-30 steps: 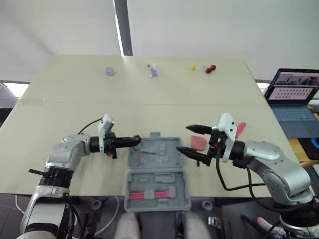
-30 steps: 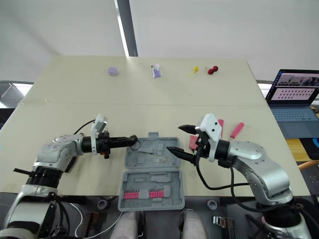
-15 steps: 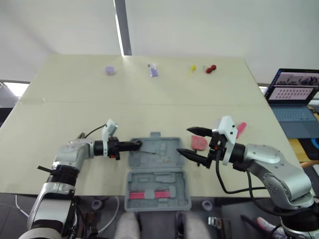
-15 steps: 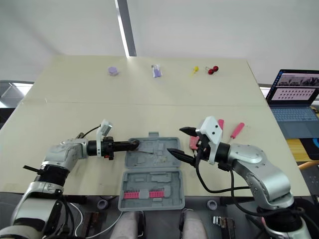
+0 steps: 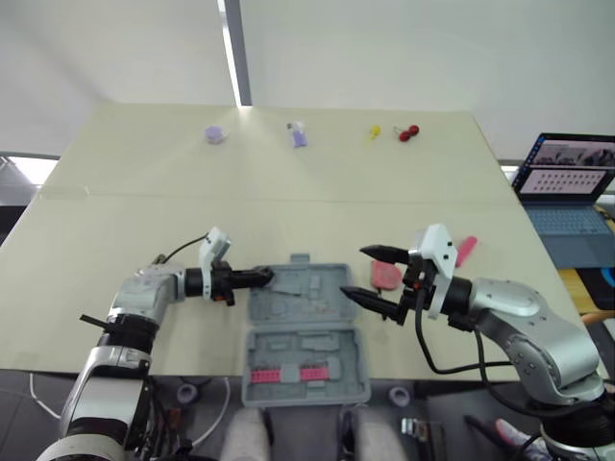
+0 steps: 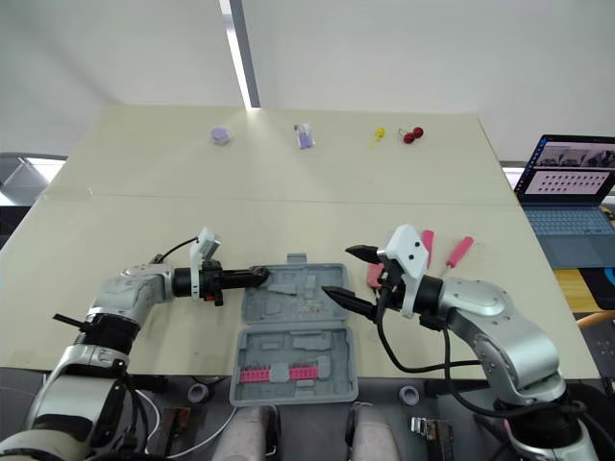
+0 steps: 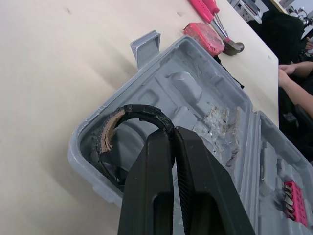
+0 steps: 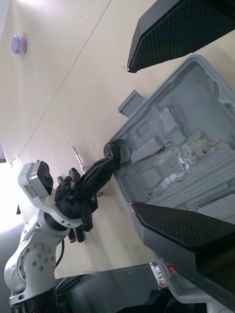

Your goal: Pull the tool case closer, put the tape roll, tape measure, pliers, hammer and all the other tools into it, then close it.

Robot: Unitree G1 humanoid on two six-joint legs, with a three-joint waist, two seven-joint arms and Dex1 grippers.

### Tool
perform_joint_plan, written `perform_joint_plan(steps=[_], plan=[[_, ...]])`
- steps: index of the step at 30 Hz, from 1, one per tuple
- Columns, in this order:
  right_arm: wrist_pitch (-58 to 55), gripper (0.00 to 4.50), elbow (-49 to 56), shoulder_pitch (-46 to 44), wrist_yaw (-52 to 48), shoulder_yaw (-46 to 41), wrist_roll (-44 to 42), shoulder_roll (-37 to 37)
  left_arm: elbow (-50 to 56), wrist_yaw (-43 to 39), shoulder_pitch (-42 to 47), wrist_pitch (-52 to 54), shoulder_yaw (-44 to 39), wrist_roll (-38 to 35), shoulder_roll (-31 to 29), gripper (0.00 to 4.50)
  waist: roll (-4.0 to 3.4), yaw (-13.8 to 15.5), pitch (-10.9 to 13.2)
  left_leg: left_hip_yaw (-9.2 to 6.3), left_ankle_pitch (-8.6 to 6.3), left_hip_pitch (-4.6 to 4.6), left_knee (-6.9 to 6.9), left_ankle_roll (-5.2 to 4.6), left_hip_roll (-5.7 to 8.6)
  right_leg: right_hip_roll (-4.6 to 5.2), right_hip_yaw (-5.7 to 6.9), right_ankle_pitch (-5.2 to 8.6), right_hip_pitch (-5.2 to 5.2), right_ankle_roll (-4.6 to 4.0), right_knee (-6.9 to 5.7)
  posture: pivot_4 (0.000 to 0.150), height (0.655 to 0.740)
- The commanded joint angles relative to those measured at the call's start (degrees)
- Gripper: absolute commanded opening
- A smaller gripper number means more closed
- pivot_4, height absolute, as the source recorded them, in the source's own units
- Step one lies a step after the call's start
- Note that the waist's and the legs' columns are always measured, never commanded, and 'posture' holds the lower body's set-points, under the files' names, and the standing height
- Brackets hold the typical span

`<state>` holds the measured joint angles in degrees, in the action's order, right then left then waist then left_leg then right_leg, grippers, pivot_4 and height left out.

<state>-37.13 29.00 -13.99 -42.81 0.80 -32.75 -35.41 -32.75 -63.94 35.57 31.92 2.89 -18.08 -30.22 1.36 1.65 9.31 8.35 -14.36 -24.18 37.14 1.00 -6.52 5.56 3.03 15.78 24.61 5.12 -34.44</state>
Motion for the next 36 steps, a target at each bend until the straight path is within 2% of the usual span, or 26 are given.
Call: perform_joint_plan(steps=[1,17,18,19,21,27,36], plan=[[1.00,4.50,2.24,0.11,0.61,-1.15,-0.45,0.23,-0.49,-0.27,0.73,-1.35,-0.23,0.79,-0.12,0.09,0.00,0.00,0.00,0.00,0.00,0.00,-0.01,0.00,0.00,0.00,0.00,0.00,0.00,0.00,0.00,0.150,0.7400],[0.97,4.50,1.99,-0.09,0.69,-1.20,-0.26,0.29,-3.63,0.13,2.01,-5.30,0.22,3.74,1.07,0.09,0.00,0.08,0.00,-0.01,0.00,0.00,0.01,0.00,0.00,-0.01,0.01,-0.01,-0.01,0.02,-0.02,0.150,0.7400],[0.97,4.50,1.95,-0.12,0.69,-1.20,-0.25,0.29,-3.55,0.16,2.03,-5.42,0.24,3.82,1.12,0.76,0.00,0.07,0.00,-0.02,0.00,0.00,0.01,0.00,0.00,-0.01,0.02,-0.01,-0.01,0.02,-0.02,0.150,0.7400],[0.98,4.50,1.95,-0.12,0.68,-1.22,-0.25,0.27,-3.46,0.21,1.96,-5.69,0.27,3.97,1.14,1.08,0.00,0.07,0.00,-0.01,0.00,0.00,0.01,0.00,0.00,-0.01,0.01,-0.01,-0.01,0.02,-0.03,0.150,0.7400],[0.98,4.50,1.92,-0.18,0.64,-1.21,-0.25,0.26,-3.53,0.10,1.87,-6.34,0.29,4.23,1.14,2.02,0.00,0.08,0.00,-0.02,0.00,0.00,0.02,0.00,0.00,-0.01,0.02,-0.03,-0.01,0.05,-0.03,0.150,0.7400],[0.88,4.50,1.83,-0.43,0.52,-1.12,-0.36,0.25,-2.86,-0.57,1.33,-6.91,0.14,4.61,0.71,2.02,0.00,0.07,0.00,-0.03,0.00,0.00,0.03,-0.01,0.00,-0.01,0.02,-0.04,-0.01,0.07,-0.07,0.150,0.7400],[0.72,4.50,1.86,-0.55,0.42,-1.28,-0.66,0.18,4.86,-0.90,-0.57,-3.90,-2.27,2.09,-1.31,2.02,0.00,0.20,0.00,-0.05,0.01,0.00,0.03,-0.01,0.00,-0.01,0.03,-0.04,-0.01,0.07,-0.08,0.150,0.7400]])
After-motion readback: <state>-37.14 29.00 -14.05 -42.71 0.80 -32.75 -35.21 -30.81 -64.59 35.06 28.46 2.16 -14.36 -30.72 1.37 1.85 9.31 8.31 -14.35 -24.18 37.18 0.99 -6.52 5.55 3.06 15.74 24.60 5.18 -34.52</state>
